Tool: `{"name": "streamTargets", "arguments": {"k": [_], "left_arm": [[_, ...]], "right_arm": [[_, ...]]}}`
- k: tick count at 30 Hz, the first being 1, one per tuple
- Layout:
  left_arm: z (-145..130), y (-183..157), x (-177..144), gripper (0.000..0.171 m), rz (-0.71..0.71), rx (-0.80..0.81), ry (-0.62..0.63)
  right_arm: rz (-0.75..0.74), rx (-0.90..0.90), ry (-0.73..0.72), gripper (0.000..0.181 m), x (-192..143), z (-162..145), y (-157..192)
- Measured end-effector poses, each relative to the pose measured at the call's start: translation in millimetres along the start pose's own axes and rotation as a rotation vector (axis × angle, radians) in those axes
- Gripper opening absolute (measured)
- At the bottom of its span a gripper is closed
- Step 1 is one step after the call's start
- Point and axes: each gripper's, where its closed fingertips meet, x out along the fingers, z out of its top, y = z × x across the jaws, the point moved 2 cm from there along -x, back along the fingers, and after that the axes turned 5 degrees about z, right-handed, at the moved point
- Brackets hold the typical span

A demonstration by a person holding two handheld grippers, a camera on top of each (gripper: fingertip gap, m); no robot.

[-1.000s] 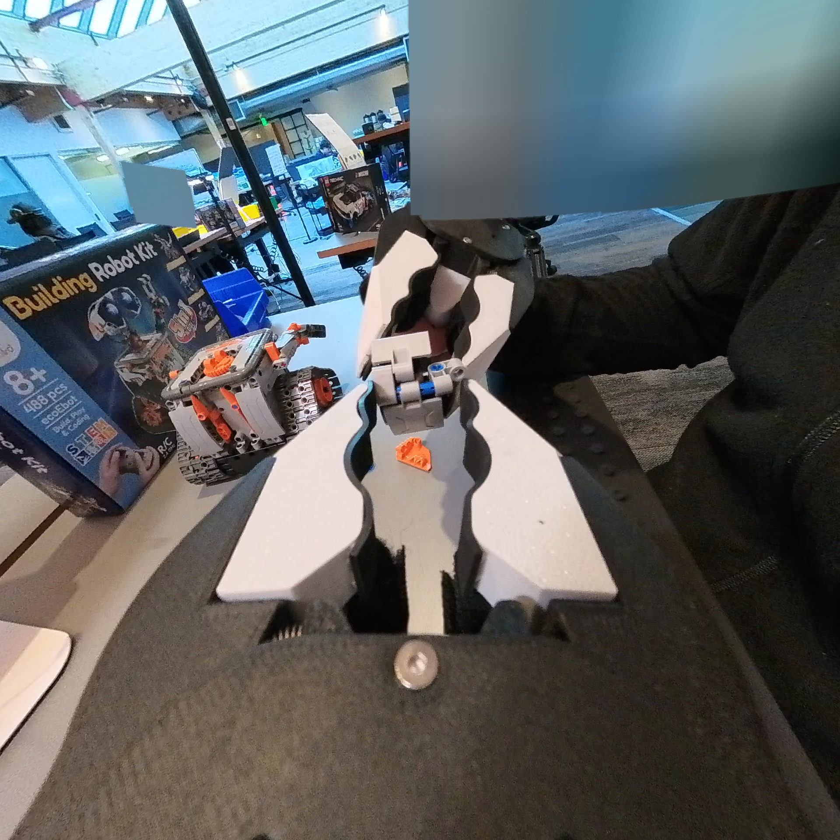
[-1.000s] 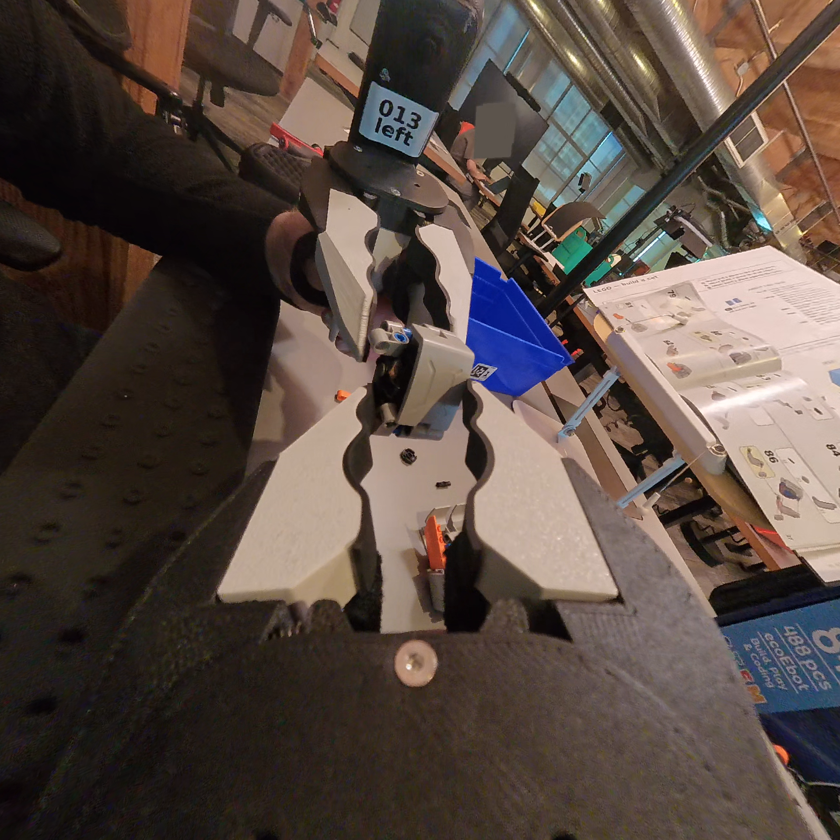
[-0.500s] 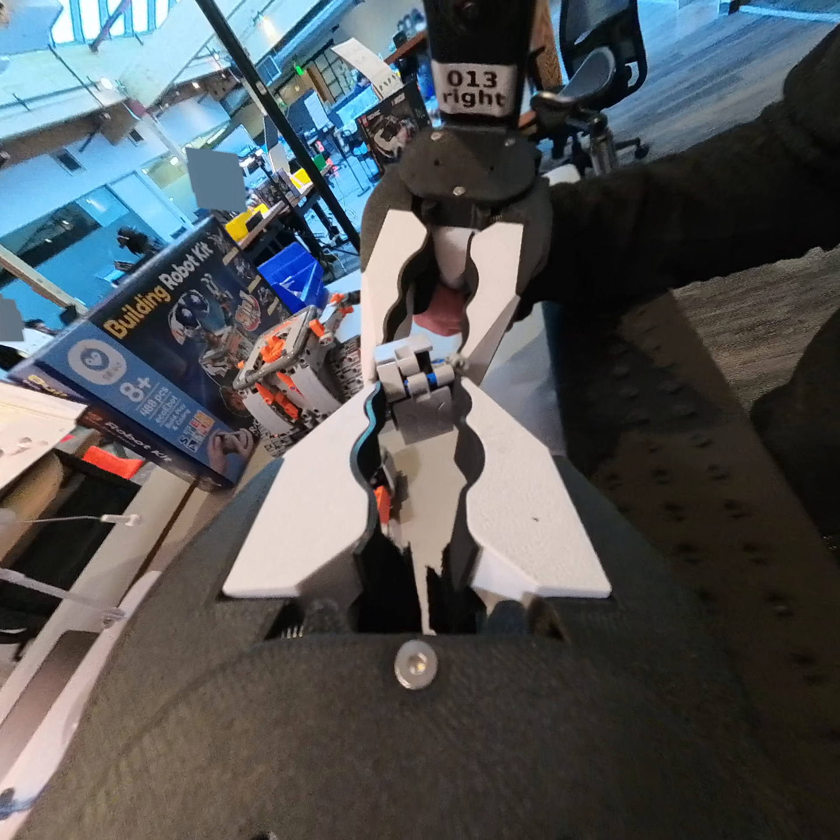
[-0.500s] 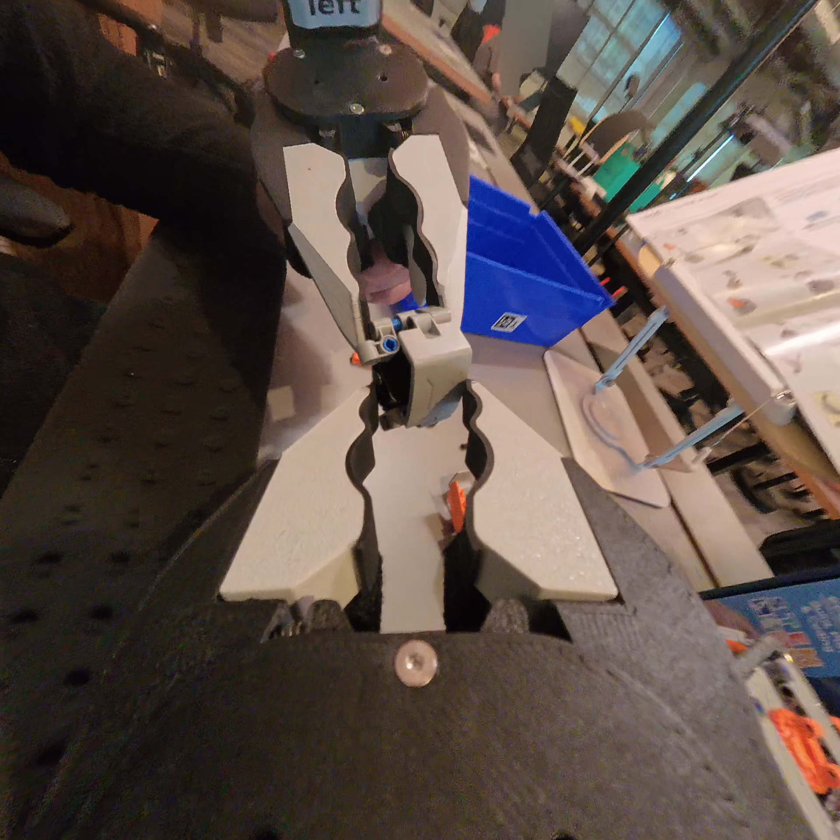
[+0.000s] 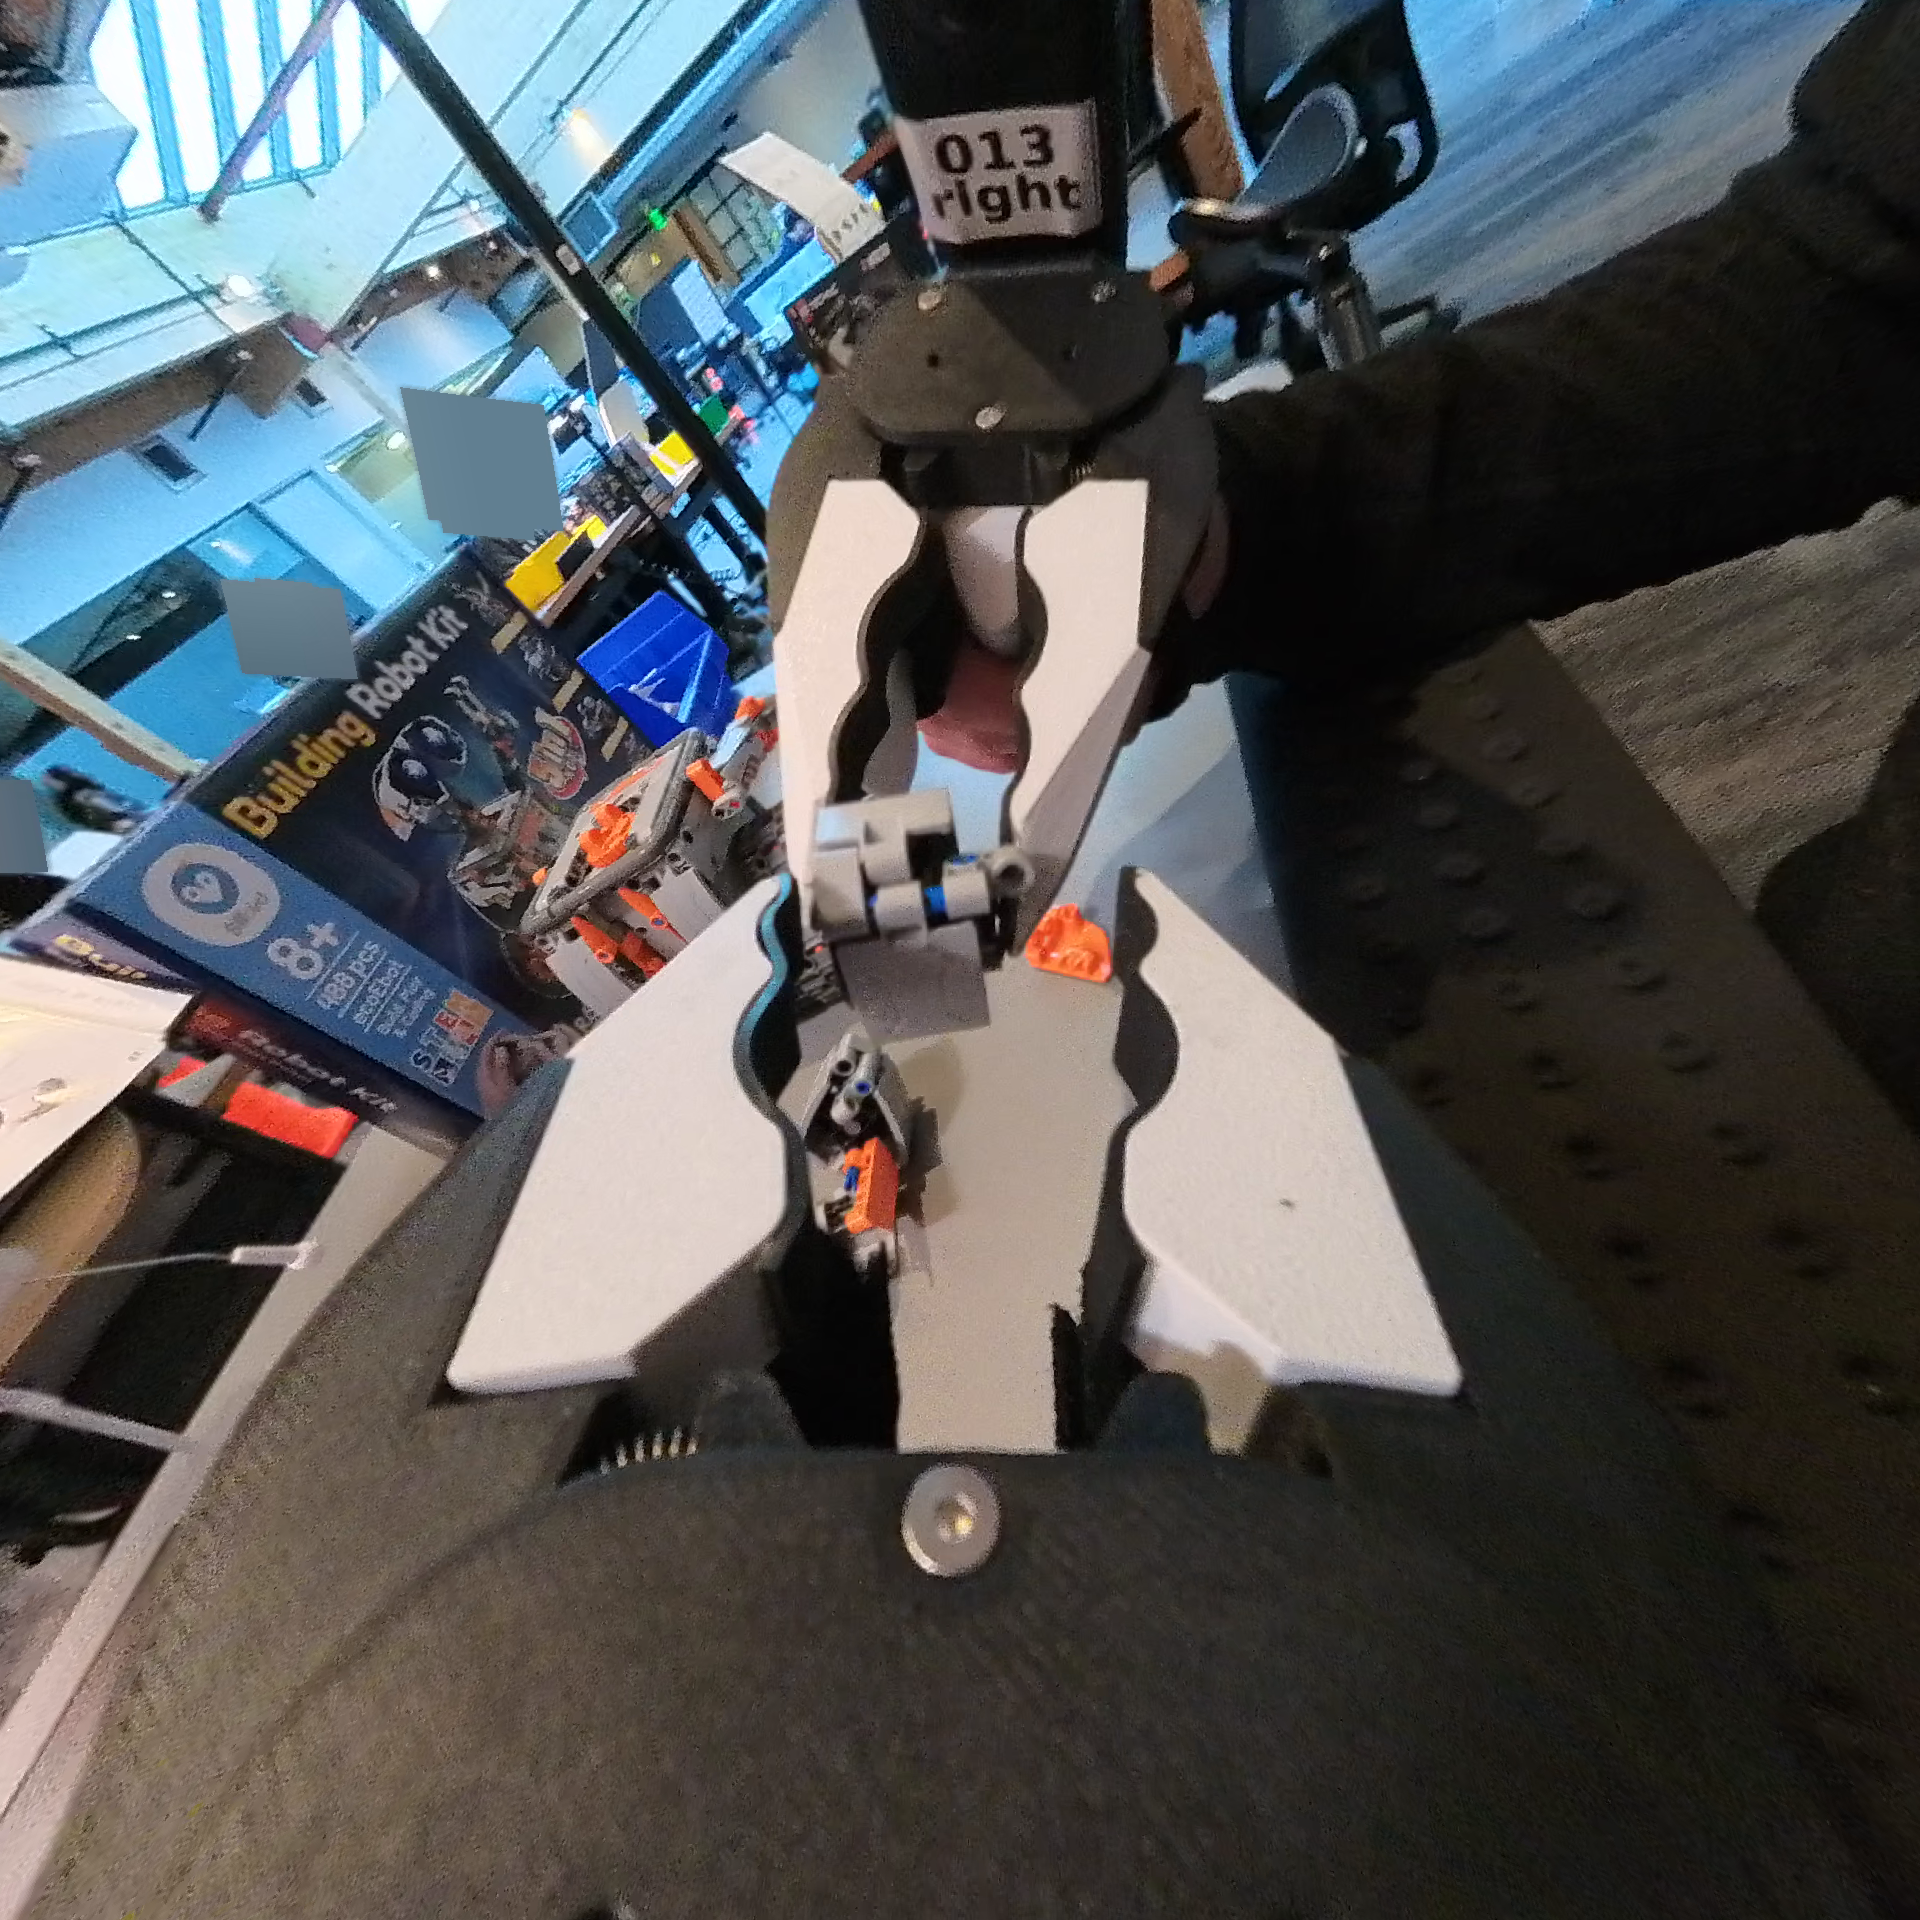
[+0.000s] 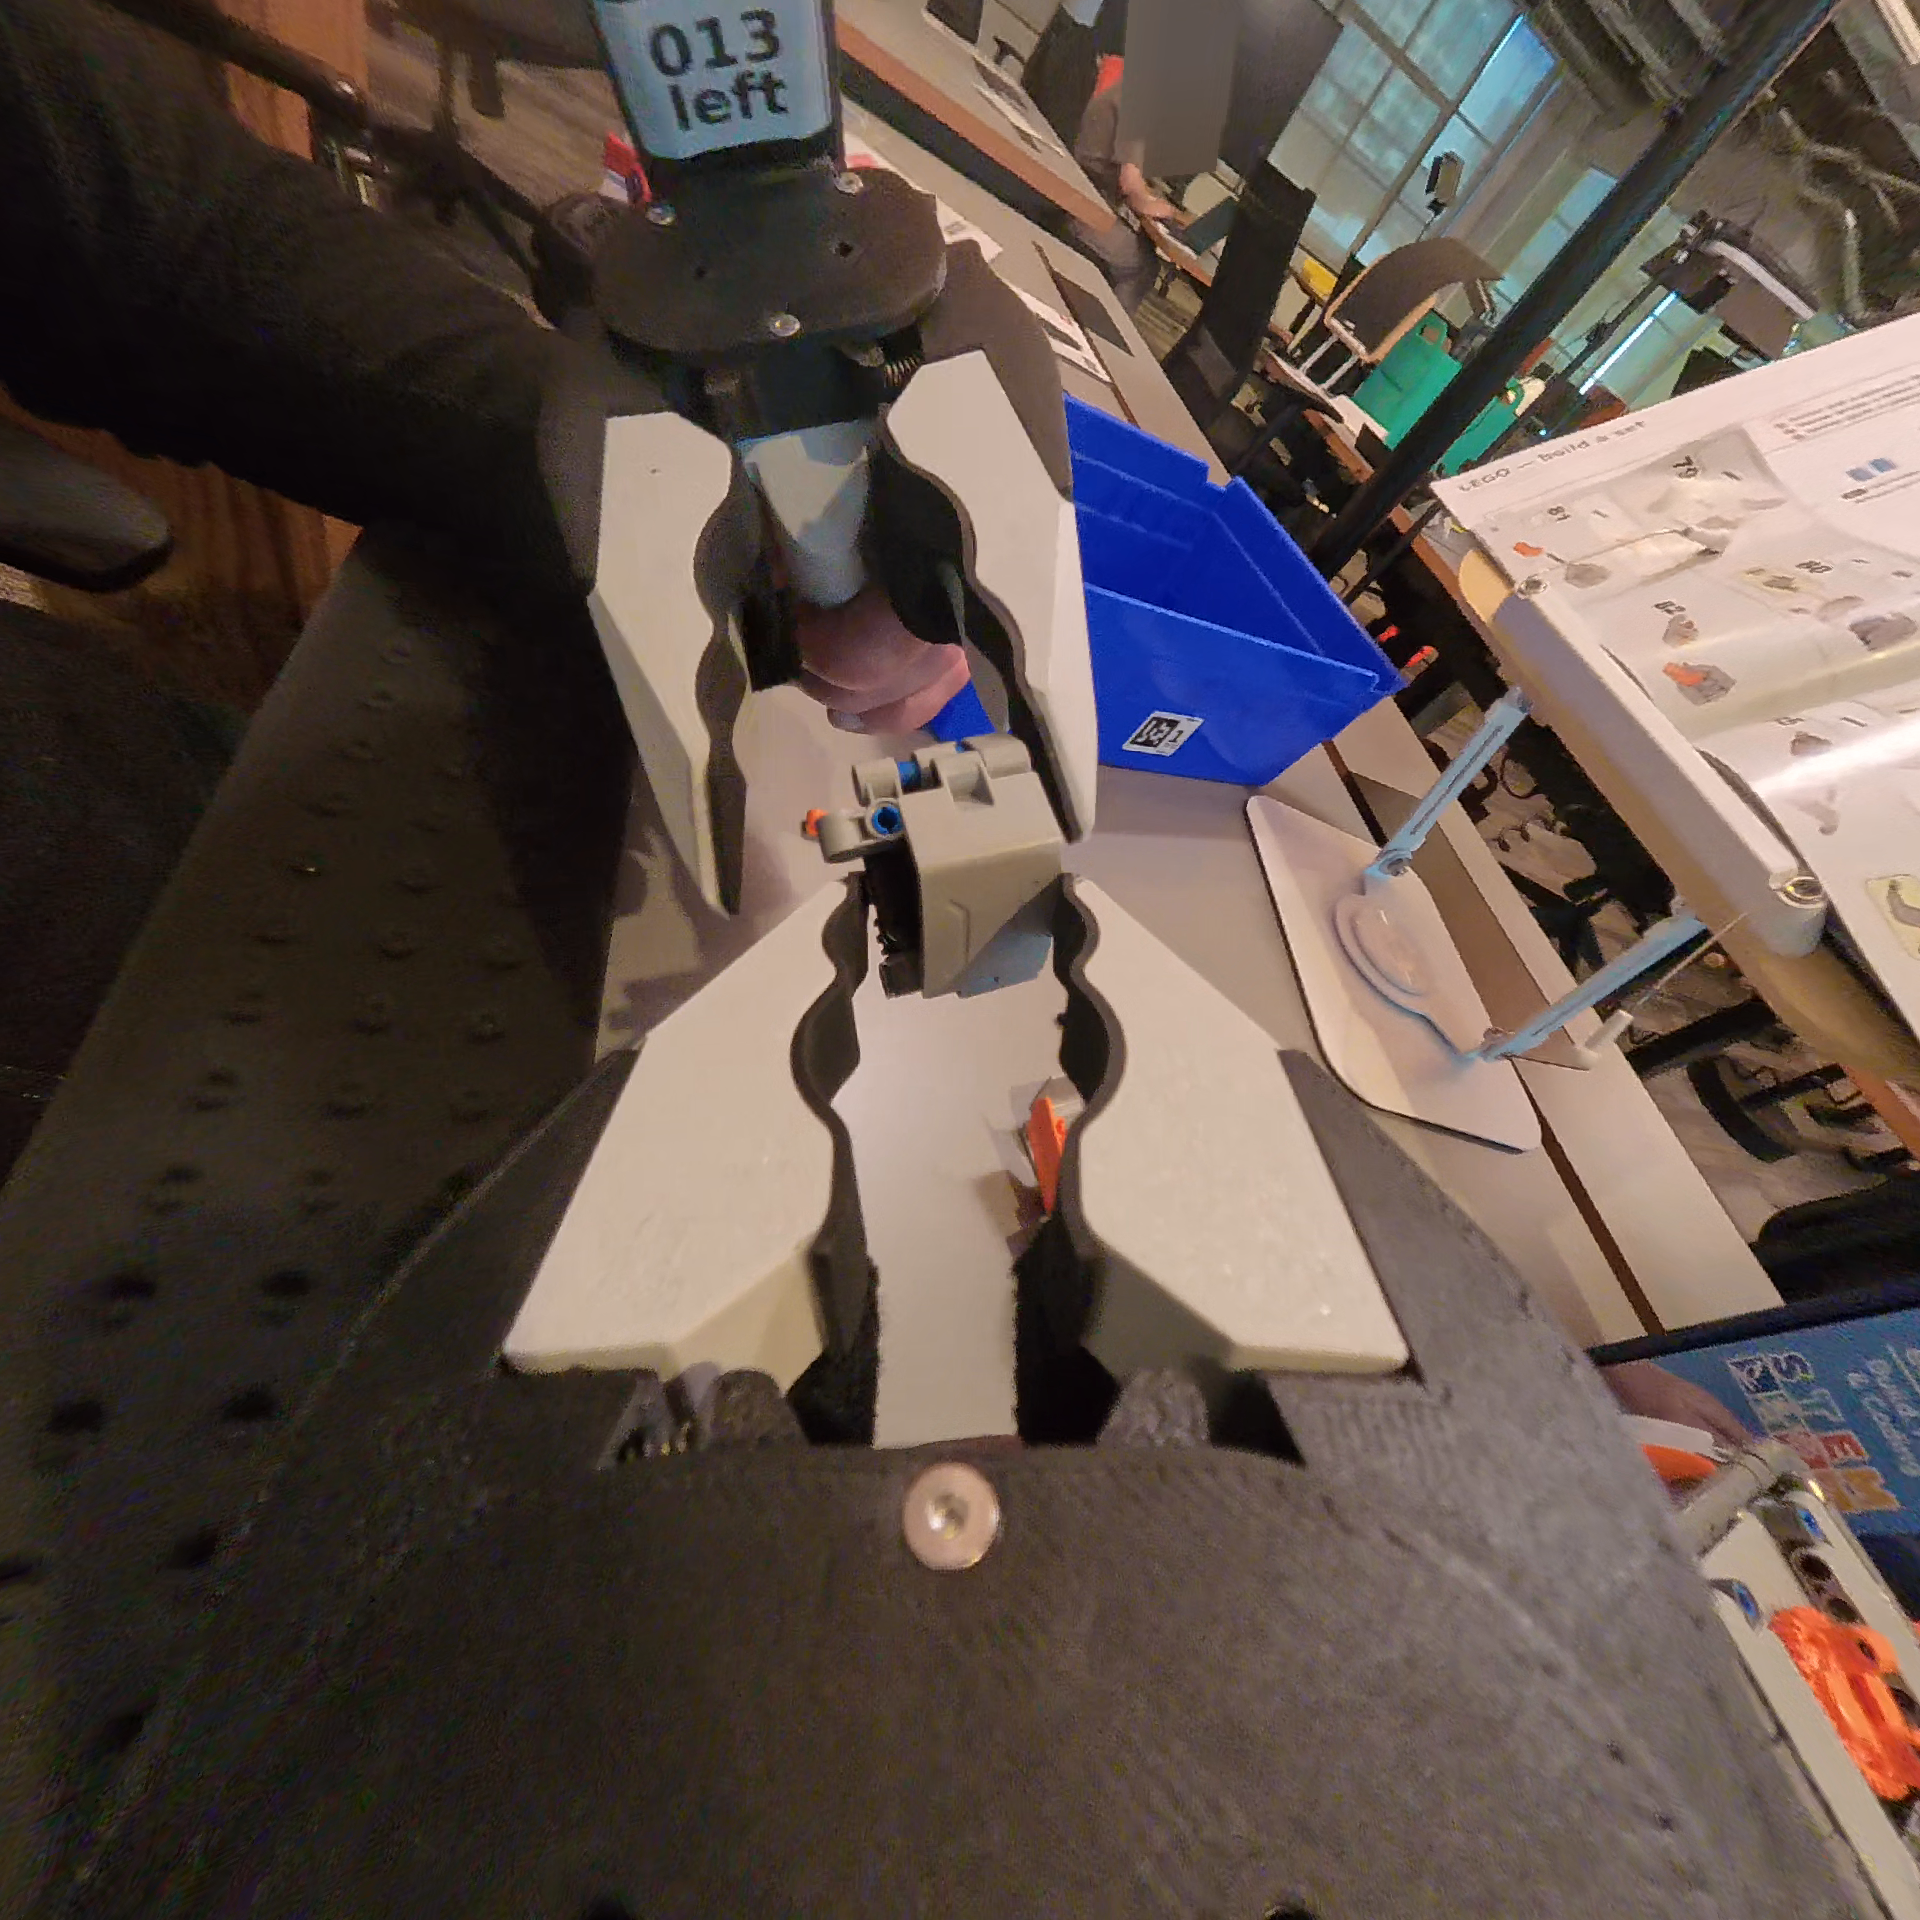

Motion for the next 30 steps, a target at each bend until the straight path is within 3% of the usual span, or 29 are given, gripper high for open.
{"name": "streamTargets", "arguments": {"k": [3,18,22,26,28,30], "left_arm": [[-0.9,-1.2,2.8,0.047,0.033,0.046,0.027],[-6.6,-6.2,2.4,0.041,0.022,0.034,0.101],[-7.2,3.3,2.0,0.045,-0.020,-0.080,0.053],[-21.3,4.8,4.9,0.052,-0.039,-0.142,0.107],[-24.9,11.2,5.6,0.038,-0.027,-0.217,0.106],[-31.3,10.0,5.9,0.035,-0.087,-0.323,0.107]], "right_arm": [[-0.001,-0.009,0.010,0.033,3.6,-0.7,2.3],[0.053,0.058,0.062,0.030,8.2,-7.4,4.7],[0.166,0.306,-0.051,0.032,7.6,-8.6,0.1],[0.259,0.540,-0.146,0.032,3.5,-10.8,-8.1],[0.269,0.589,-0.146,0.032,6.3,-14.1,-8.8],[0.294,0.659,-0.134,0.032,8.5,-20.0,-8.6]]}}
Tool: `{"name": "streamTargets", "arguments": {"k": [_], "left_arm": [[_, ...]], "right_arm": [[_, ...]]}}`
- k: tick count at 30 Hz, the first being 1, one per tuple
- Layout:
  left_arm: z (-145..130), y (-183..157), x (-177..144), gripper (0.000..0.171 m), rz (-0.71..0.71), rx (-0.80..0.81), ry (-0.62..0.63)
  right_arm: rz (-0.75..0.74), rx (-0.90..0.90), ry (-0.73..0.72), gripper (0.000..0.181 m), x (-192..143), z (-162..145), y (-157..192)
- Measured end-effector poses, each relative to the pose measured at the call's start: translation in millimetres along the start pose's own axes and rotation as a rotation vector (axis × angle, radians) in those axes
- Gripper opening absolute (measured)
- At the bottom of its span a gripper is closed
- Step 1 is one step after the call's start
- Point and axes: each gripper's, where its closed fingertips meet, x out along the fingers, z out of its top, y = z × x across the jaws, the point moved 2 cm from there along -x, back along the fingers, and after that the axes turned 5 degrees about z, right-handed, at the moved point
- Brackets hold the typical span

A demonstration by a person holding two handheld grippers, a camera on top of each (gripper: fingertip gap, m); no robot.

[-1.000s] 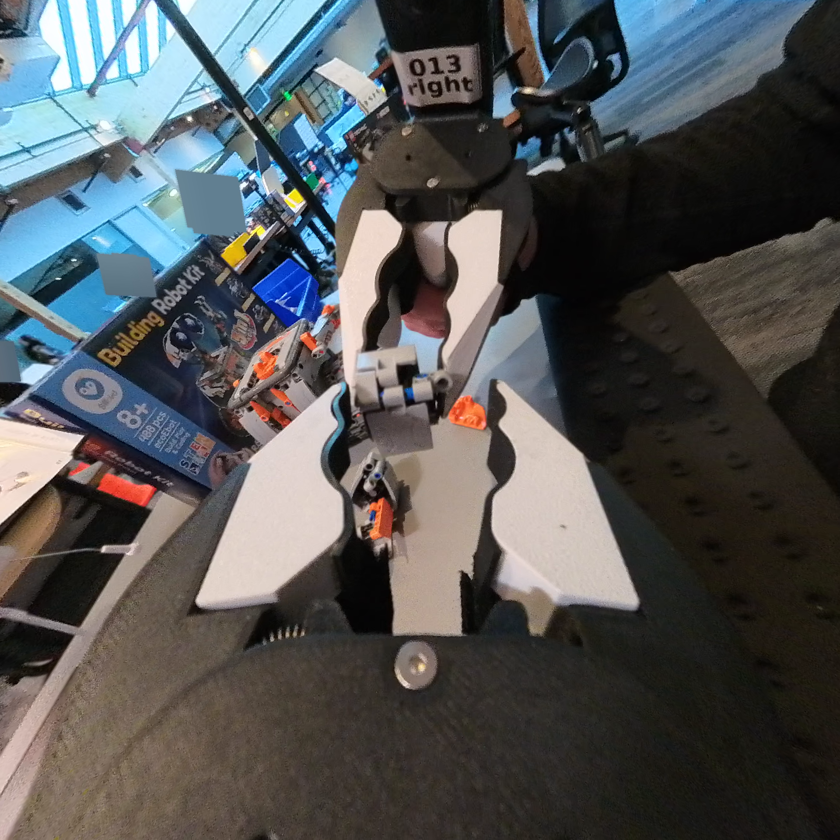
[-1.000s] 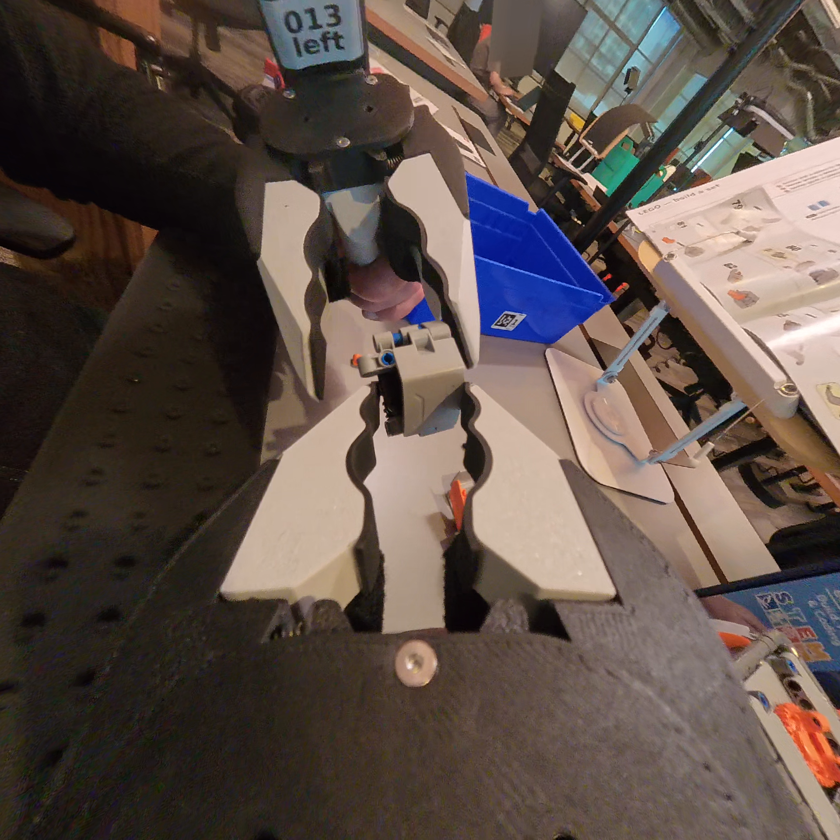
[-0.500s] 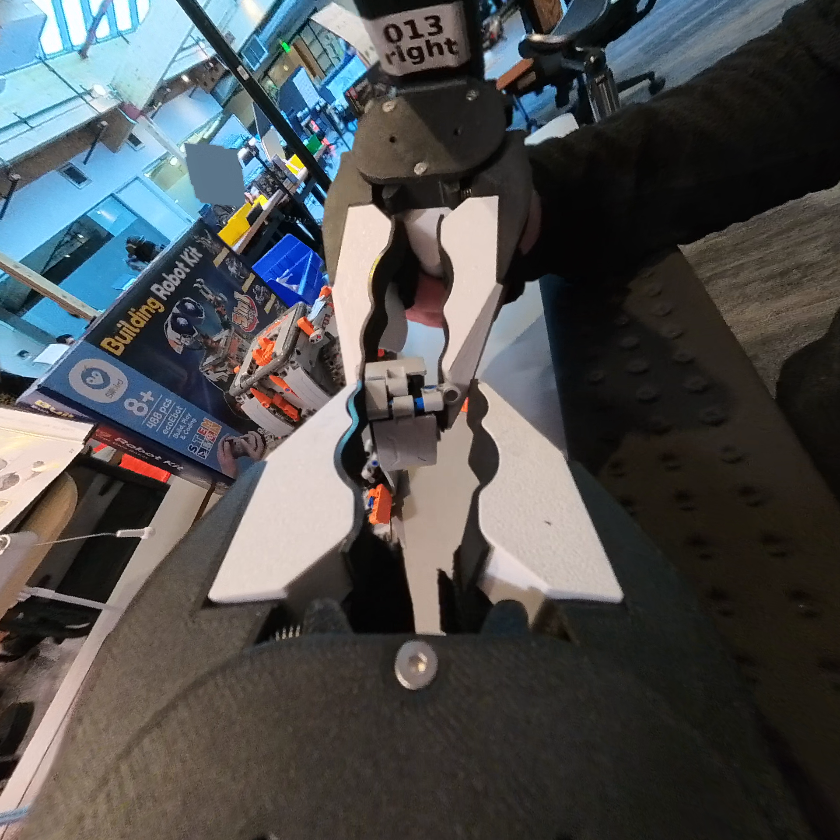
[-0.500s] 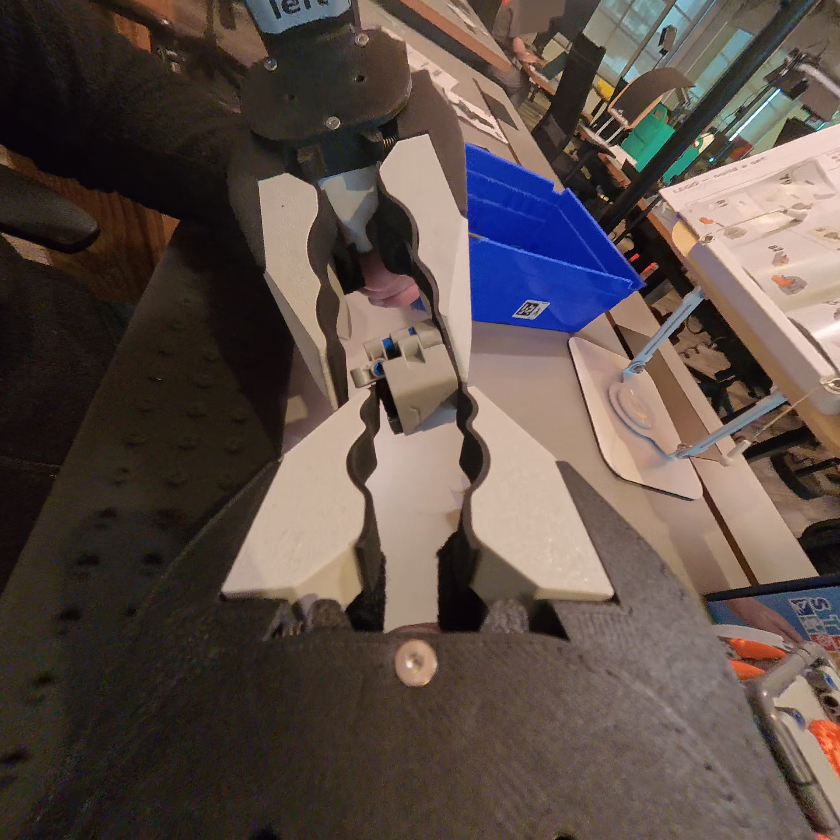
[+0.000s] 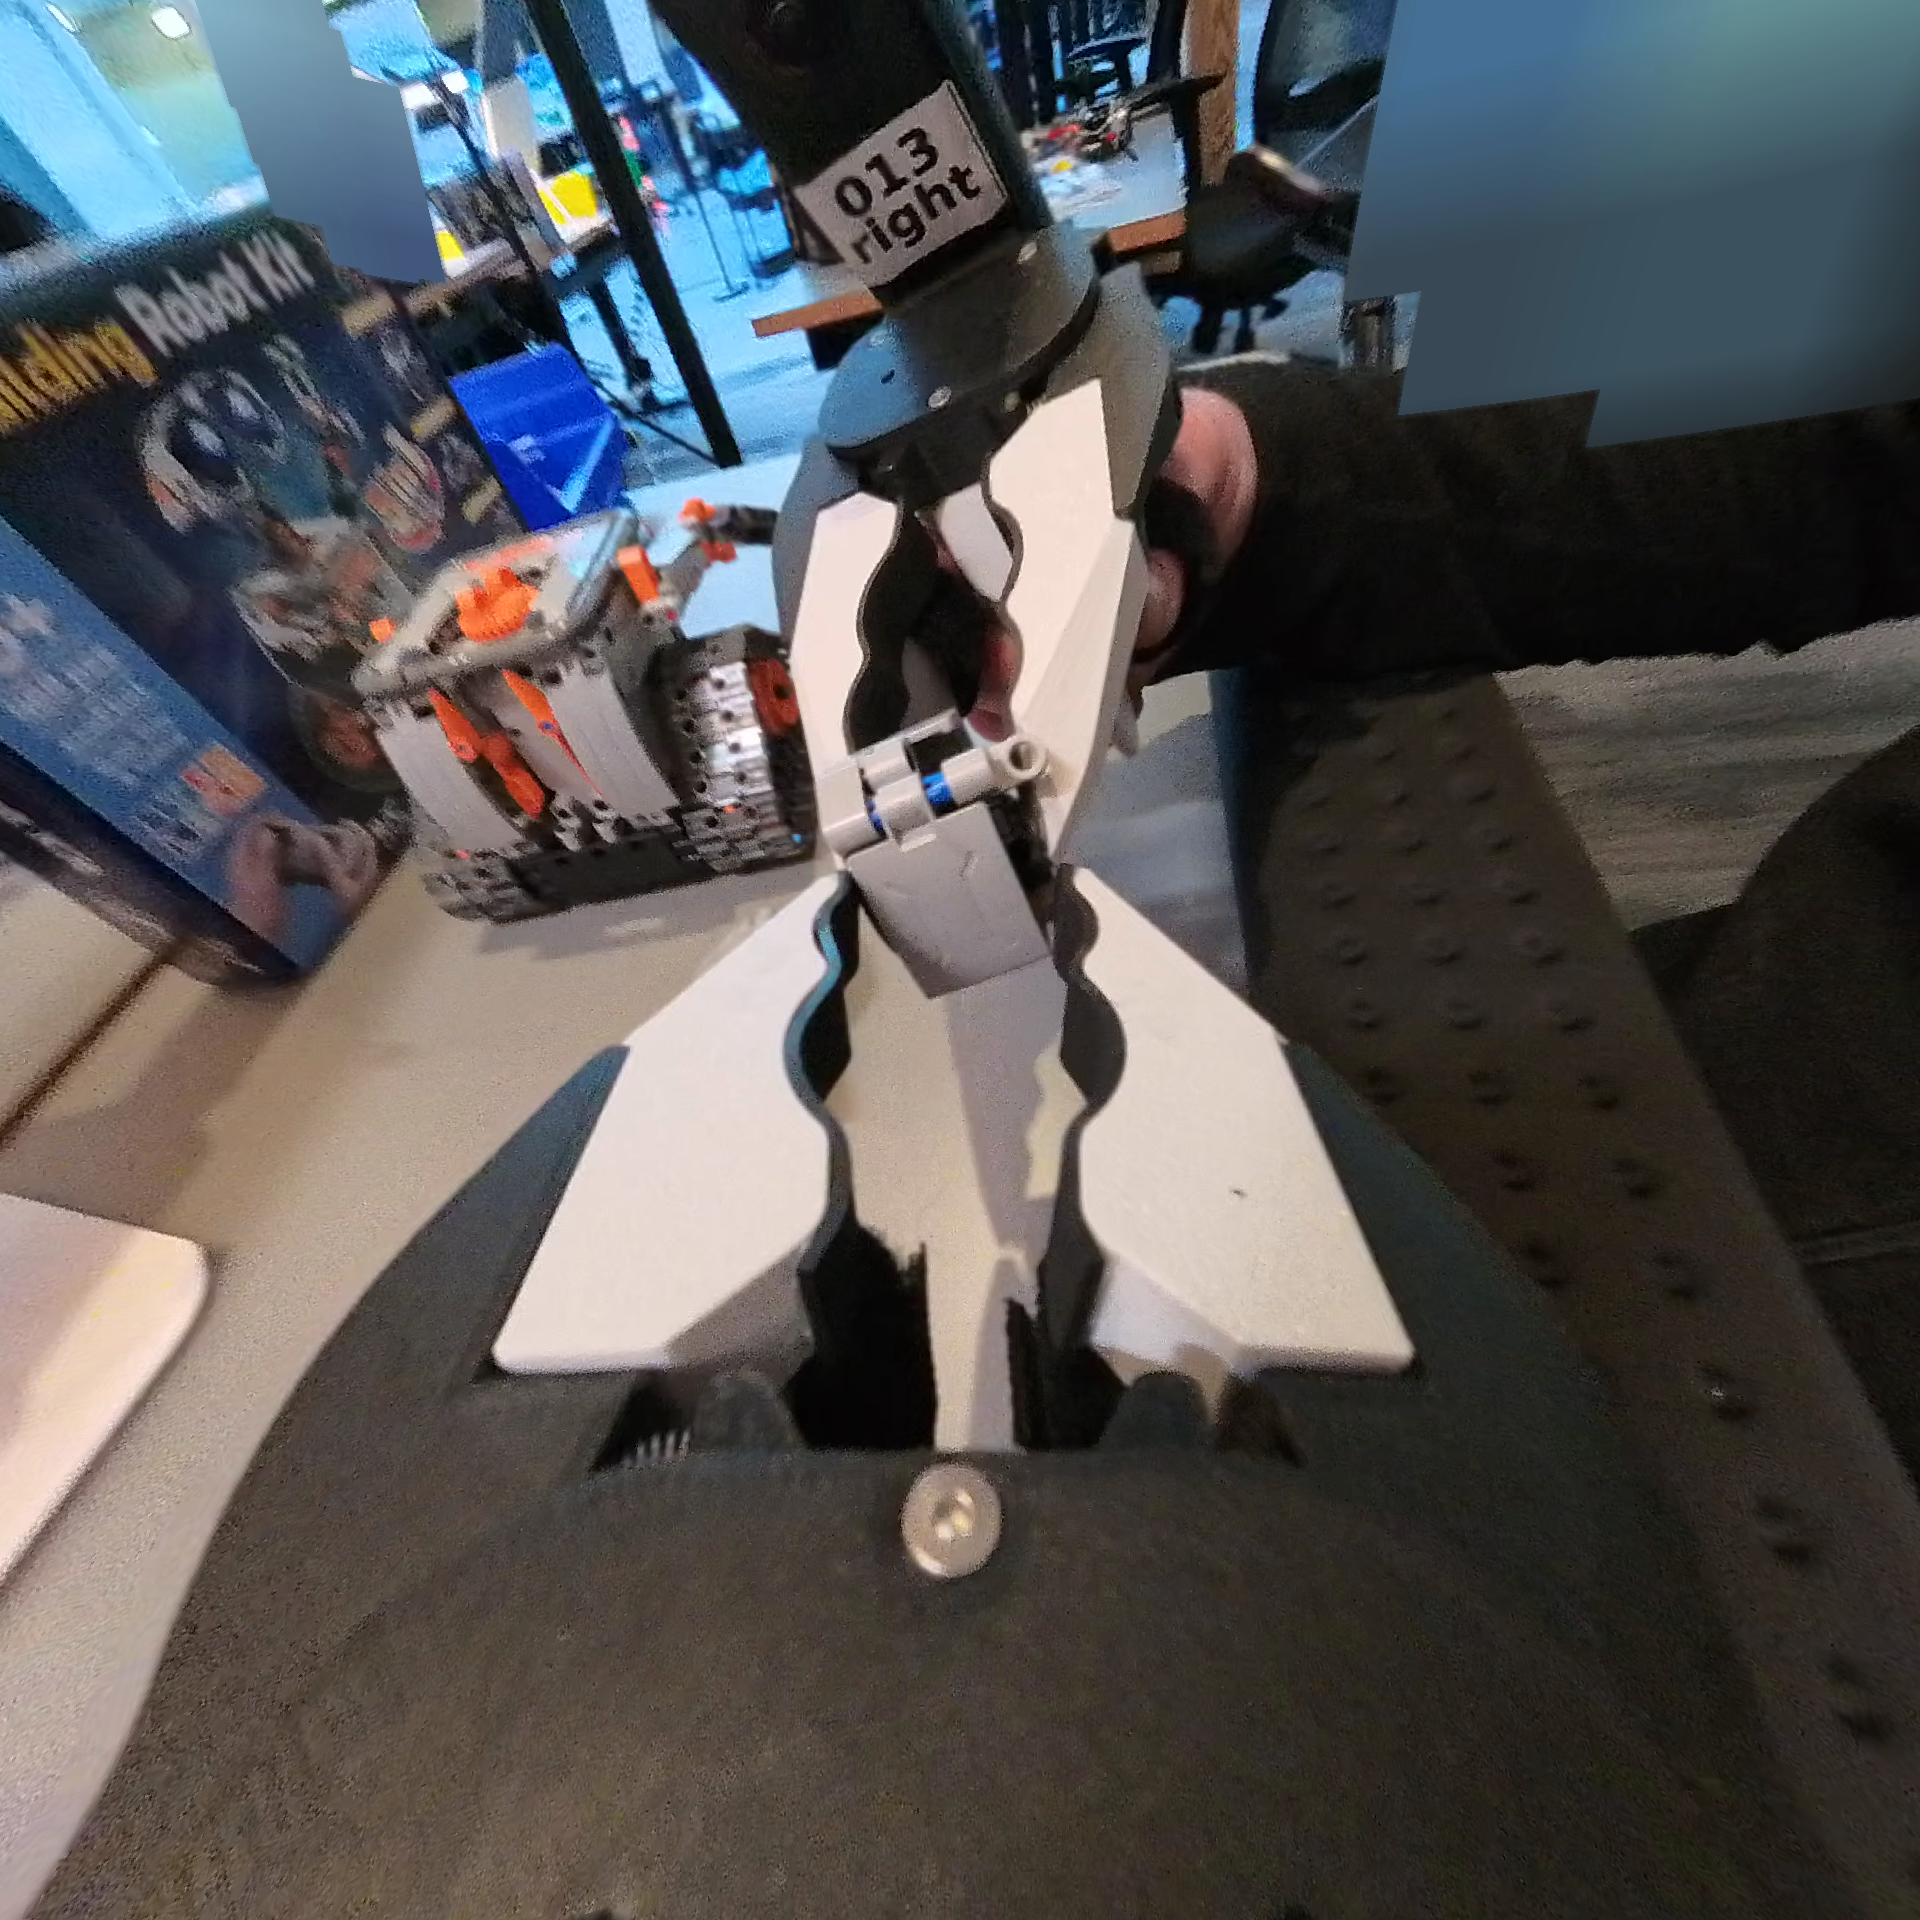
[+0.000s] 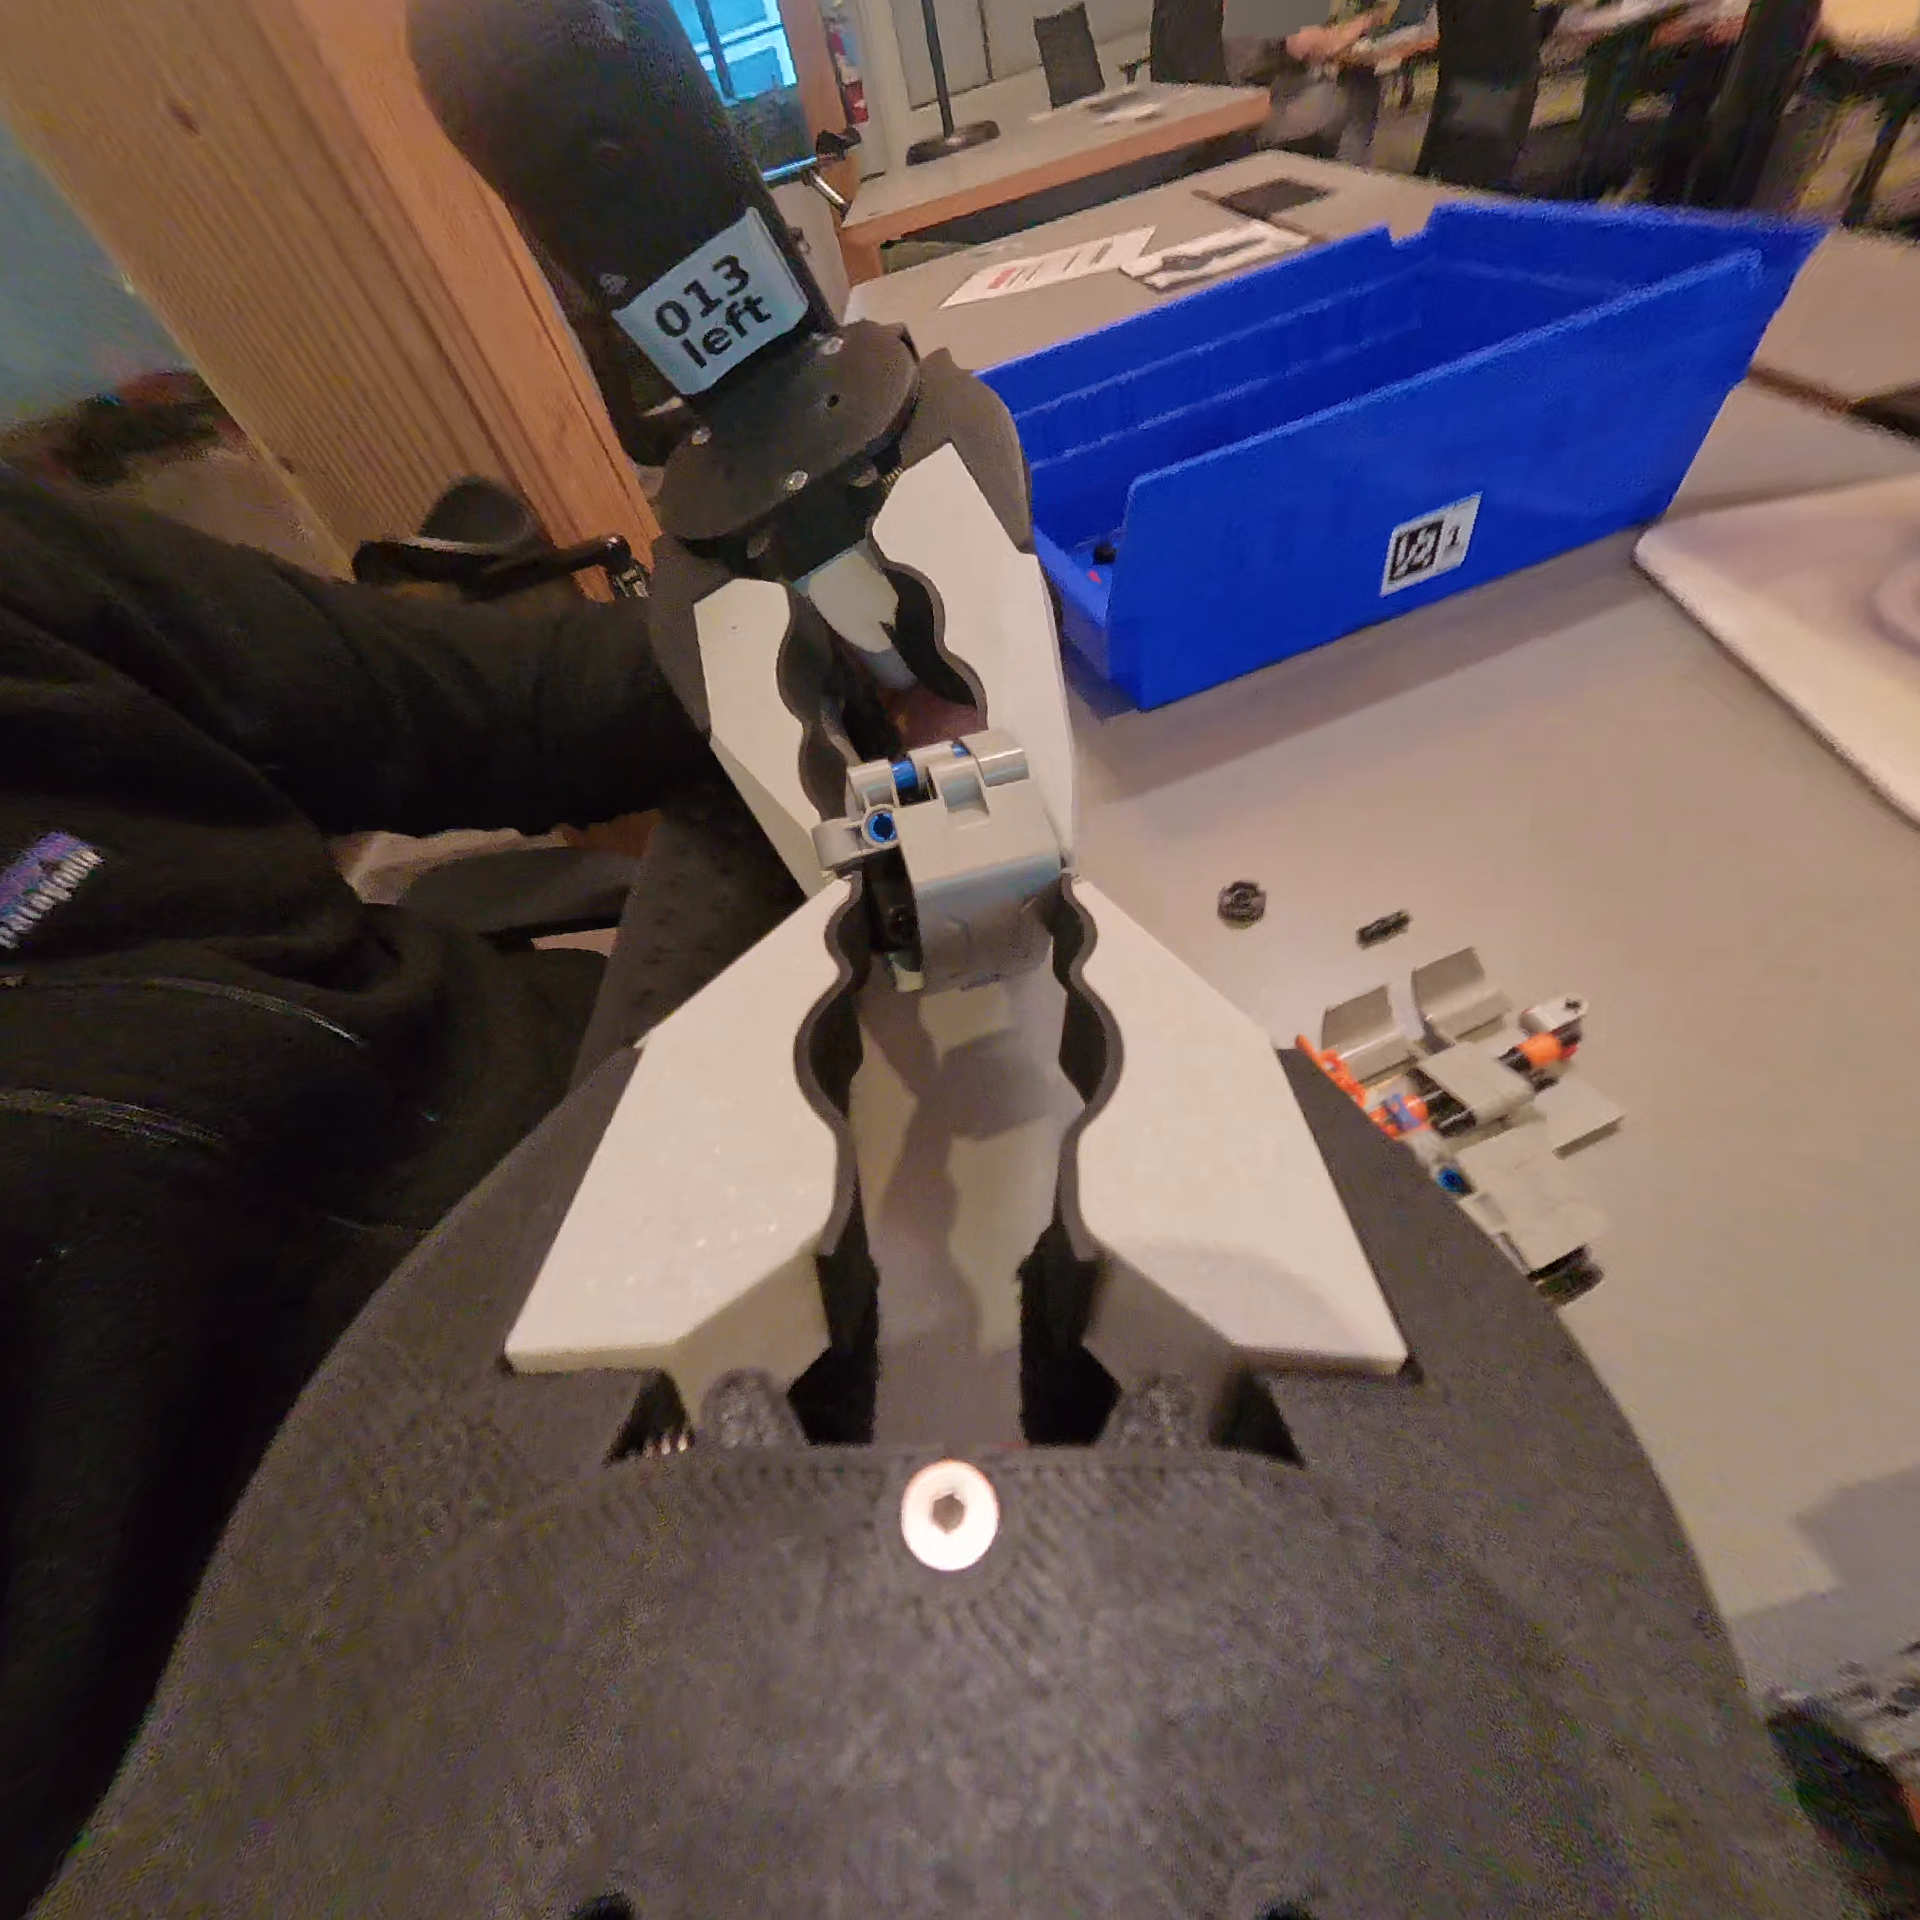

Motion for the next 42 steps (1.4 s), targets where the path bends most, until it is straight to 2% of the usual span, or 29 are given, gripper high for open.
{"name": "streamTargets", "arguments": {"k": [4,7,10,11,12,19,22,25,30,33,38,42], "left_arm": [[-15.5,3.0,5.2,0.030,-0.073,-0.145,0.069],[-24.5,6.1,6.6,0.030,-0.120,-0.277,0.112],[-33.0,3.8,8.6,0.030,-0.196,-0.402,0.151],[-36.7,2.4,10.1,0.030,-0.213,-0.426,0.170],[-40.5,-1.8,11.5,0.031,-0.246,-0.446,0.195],[-68.0,-13.5,20.9,0.031,-0.321,-0.541,0.348],[-74.1,-14.4,23.9,0.031,-0.302,-0.528,0.396],[-84.3,-7.7,24.0,0.041,-0.248,-0.542,0.456],[-79.3,-2.9,19.2,0.044,-0.231,-0.488,0.427],[-72.3,-4.3,13.4,0.045,-0.240,-0.399,0.412],[-96.6,-4.5,8.8,0.065,-0.194,-0.256,0.552],[-100.0,-11.0,13.0,0.058,-0.208,-0.170,0.570]], "right_arm": [[-0.044,0.021,0.058,0.035,-0.4,-10.4,-9.8],[-0.183,-0.096,0.108,0.051,-9.6,-10.4,-20.3],[-0.233,-0.218,0.149,0.032,-12.1,-9.8,-17.6],[-0.227,-0.214,0.148,0.016,-12.1,-10.0,-16.8],[-0.218,-0.193,0.153,0.009,-11.6,-11.9,-17.2],[-0.192,-0.089,0.325,0.000,-1.6,-43.6,-23.4],[-0.189,-0.054,0.397,0.000,2.5,-56.8,-25.8],[-0.190,-0.045,0.443,0.000,6.3,-64.5,-27.5],[-0.226,-0.079,0.425,0.000,0.9,-58.5,-29.2],[-0.234,-0.129,0.399,0.009,-7.3,-50.6,-24.0],[-0.231,-0.184,0.406,0.032,-13.2,-54.2,-16.0],[-0.236,-0.238,0.490,0.039,-1.2,-66.3,-15.5]]}}
